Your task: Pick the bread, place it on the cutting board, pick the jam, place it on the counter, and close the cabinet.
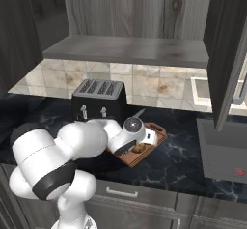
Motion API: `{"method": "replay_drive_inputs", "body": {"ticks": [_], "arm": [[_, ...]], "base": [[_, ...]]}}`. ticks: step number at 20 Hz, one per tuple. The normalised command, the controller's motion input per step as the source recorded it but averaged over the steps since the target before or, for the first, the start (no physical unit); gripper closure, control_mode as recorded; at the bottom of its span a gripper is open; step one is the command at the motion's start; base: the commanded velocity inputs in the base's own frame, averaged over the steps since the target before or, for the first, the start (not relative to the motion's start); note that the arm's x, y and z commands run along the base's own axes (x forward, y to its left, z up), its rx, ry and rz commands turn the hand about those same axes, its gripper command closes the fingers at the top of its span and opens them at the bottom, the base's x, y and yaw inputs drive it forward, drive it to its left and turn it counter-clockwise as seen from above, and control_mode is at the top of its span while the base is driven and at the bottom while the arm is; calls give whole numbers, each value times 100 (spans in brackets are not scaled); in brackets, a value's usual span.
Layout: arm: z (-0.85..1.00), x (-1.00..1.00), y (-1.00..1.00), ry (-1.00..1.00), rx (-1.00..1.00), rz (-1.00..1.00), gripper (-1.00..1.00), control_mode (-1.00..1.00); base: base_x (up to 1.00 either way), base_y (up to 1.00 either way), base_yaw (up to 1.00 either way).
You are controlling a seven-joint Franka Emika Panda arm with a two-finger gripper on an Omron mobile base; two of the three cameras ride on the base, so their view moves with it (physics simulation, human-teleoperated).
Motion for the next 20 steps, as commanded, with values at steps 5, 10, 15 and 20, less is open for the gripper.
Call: {"method": "replay_drive_inputs", "body": {"ticks": [5, 10, 15, 20], "arm": [[7, -14, 0, -9, 0, 0, -100, -100], [21, -19, 0, -14, 0, 0, -100, -100], [27, -11, 0, -14, 0, 0, -100, -100], [27, 0, 0, -11, 0, 0, -100, -100]], "base": [[0, 0, 0], [0, 0, 0], [0, 0, 0], [0, 0, 0]]}}
